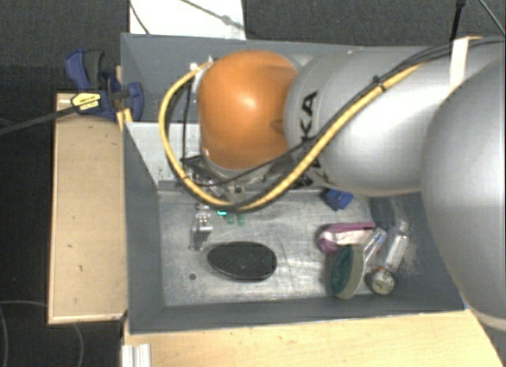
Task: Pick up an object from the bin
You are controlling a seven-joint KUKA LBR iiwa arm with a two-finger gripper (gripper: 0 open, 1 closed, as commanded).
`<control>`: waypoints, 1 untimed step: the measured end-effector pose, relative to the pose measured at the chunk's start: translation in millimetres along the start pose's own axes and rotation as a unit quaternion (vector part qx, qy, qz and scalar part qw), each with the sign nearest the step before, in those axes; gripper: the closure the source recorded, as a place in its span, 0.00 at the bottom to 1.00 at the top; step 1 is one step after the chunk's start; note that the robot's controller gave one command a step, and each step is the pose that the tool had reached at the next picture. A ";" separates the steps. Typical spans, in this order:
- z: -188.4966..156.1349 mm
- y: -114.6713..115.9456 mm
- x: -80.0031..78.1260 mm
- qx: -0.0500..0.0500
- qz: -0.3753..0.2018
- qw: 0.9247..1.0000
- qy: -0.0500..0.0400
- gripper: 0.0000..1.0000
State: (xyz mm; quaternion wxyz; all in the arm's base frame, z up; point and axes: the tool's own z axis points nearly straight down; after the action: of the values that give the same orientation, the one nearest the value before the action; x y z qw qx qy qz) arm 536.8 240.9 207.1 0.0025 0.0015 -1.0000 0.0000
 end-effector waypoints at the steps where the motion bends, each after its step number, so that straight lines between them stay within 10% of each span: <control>1: 115.6 -63.0 27.5 0.001 -0.186 0.983 0.000 0.00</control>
Offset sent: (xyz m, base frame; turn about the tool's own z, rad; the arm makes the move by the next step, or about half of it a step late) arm -0.0270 -0.0616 -0.1134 -0.3764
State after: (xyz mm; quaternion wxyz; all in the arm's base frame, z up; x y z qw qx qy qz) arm 508.9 177.8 91.6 0.0022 0.1875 -0.9823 0.0003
